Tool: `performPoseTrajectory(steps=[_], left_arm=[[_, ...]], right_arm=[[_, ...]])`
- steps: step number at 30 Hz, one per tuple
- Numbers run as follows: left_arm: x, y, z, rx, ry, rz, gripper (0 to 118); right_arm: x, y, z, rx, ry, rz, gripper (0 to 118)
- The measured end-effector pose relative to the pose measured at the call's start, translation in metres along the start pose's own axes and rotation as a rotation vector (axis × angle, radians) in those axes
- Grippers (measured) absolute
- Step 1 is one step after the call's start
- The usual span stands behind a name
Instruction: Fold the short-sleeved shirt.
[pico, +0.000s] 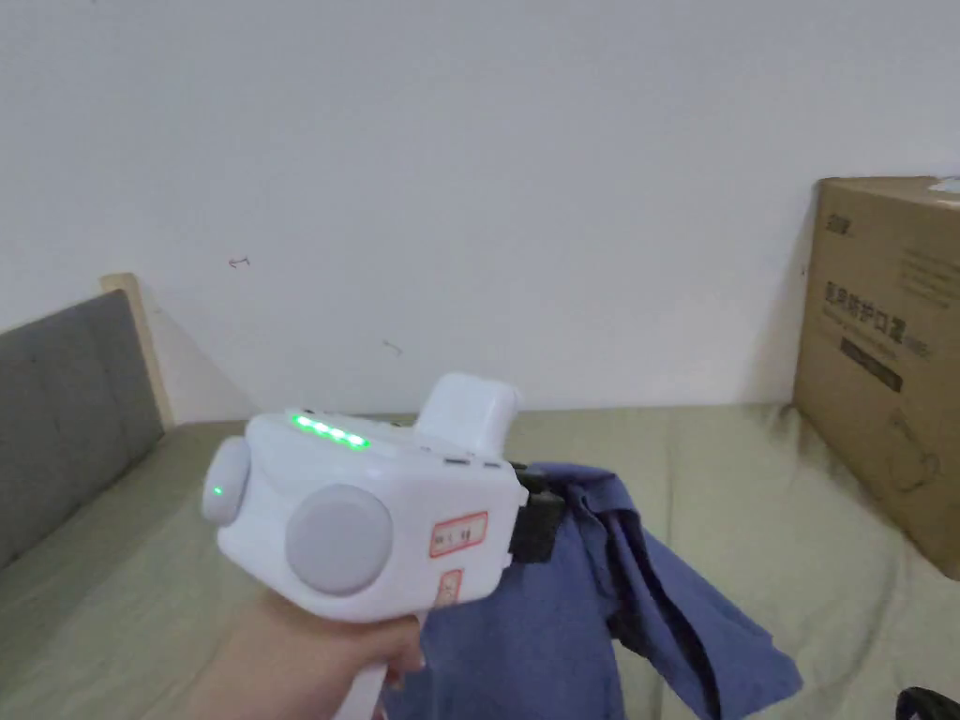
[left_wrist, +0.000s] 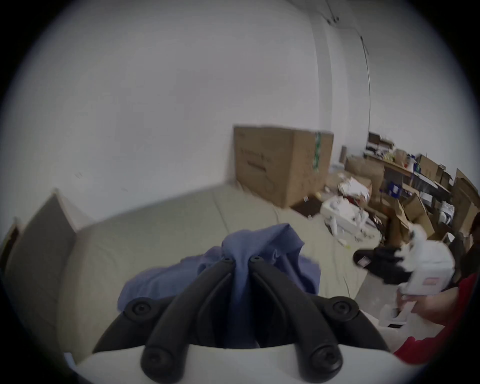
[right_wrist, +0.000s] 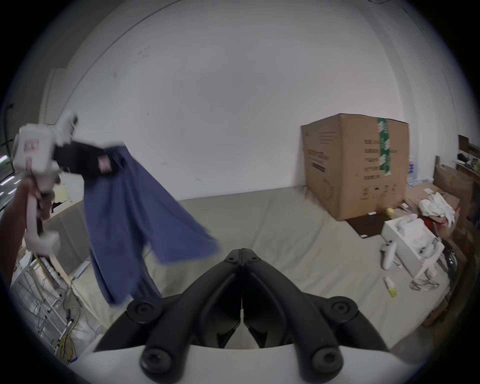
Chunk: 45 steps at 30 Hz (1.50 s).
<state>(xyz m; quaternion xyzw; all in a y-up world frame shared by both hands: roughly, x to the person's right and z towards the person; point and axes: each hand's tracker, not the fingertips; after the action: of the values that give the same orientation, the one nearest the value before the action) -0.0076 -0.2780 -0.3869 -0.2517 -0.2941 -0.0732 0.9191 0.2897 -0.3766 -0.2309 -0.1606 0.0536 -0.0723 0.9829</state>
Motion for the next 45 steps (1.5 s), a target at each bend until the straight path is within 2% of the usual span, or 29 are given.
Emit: performPoseTrajectory(steps=[4,7,9,10,11,13,14,15,16,20,24,26,27,28,29,30,31,43,44,45], left_arm=[[0.013,-0.090,-0.123,-0.275,-0.024,0.146,2],[0.013,-0.149,-0.174,-0.414,-0.006,0.230,2],[0.022,-0.170,-0.180,-0.423,0.011,0.234,4],[0.020,-0.174,-0.182,-0.418,0.014,0.229,13],[0.016,-0.176,-0.181,-0.414,0.012,0.221,31],[0.019,-0.169,-0.165,-0.367,-0.006,0.197,98],[0.015,-0.165,-0.157,-0.346,-0.011,0.190,118],[0.010,-0.160,-0.146,-0.322,-0.007,0.181,113],[0.002,-0.150,-0.126,-0.202,0.007,0.173,111],[0.000,-0.145,-0.038,-0.020,0.083,0.204,113],[-0.006,-0.164,0.042,0.216,0.165,0.312,114],[0.004,-0.181,0.071,0.345,0.271,0.345,113],[0.009,-0.190,0.084,0.394,0.356,0.361,108],[0.015,-0.199,0.098,0.441,0.421,0.383,96],[0.020,-0.207,0.100,0.469,0.438,0.381,71],[0.025,-0.212,0.105,0.477,0.468,0.367,18],[0.030,-0.217,0.107,0.443,0.525,0.341,0],[0.038,-0.216,0.108,0.457,0.589,0.271,0],[0.038,-0.212,0.107,0.456,0.587,0.270,0],[0.028,-0.205,0.107,0.446,0.515,0.311,0]], right_arm=[[0.032,-0.022,-0.008,-0.108,-0.044,-0.084,0],[0.042,-0.036,-0.012,-0.156,-0.066,-0.102,0],[0.043,-0.041,-0.016,-0.186,-0.068,-0.089,0],[0.043,-0.043,-0.018,-0.198,-0.066,-0.079,0],[0.042,-0.044,-0.020,-0.205,-0.064,-0.070,0],[0.039,-0.042,-0.022,-0.203,-0.052,-0.067,0],[0.037,-0.040,-0.023,-0.198,-0.044,-0.068,0],[0.034,-0.038,-0.024,-0.192,-0.040,-0.069,0],[0.031,-0.035,-0.024,-0.181,-0.038,-0.070,0],[0.017,-0.023,-0.015,-0.084,-0.009,-0.061,0],[0.000,-0.019,-0.001,0.038,0.017,0.007,0],[-0.011,-0.020,0.006,0.104,0.003,0.047,0],[-0.015,-0.020,0.009,0.133,-0.002,0.052,0],[-0.018,-0.021,0.013,0.171,-0.004,0.050,0],[-0.022,-0.023,0.016,0.207,-0.013,0.043,0],[-0.025,-0.024,0.019,0.240,-0.023,0.033,0],[-0.028,-0.026,0.021,0.264,-0.032,0.026,0],[-0.034,-0.026,0.017,0.252,-0.027,0.037,0],[-0.034,-0.025,0.016,0.250,-0.029,0.039,0],[-0.035,-0.024,0.015,0.245,-0.029,0.041,0]])
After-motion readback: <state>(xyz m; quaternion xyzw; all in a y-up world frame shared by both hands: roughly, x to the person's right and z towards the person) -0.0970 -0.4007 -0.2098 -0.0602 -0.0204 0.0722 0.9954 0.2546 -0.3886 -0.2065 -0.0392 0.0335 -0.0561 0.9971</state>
